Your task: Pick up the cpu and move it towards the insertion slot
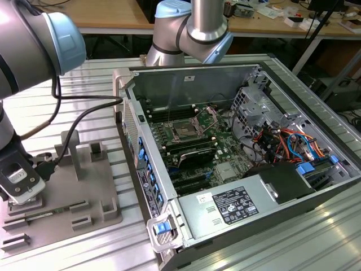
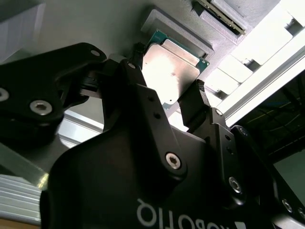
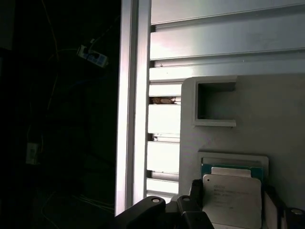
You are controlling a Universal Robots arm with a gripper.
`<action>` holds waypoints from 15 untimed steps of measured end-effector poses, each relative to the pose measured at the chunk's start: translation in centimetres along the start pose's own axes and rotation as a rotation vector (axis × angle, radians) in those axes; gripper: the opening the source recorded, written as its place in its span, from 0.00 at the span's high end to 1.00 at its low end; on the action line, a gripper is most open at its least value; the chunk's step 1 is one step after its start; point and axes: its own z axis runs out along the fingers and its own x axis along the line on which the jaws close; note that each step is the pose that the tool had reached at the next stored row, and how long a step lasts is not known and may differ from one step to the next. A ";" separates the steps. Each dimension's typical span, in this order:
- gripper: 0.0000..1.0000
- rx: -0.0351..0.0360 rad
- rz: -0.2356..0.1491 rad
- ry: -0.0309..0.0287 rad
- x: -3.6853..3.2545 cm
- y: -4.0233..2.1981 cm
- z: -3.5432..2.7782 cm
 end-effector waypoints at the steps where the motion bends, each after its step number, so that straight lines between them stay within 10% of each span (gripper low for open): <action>1: 0.45 0.0000 0.000 0.0000 0.00 0.00 -0.05; 15: 0.45 0.0000 0.000 0.0000 0.02 0.04 -1.16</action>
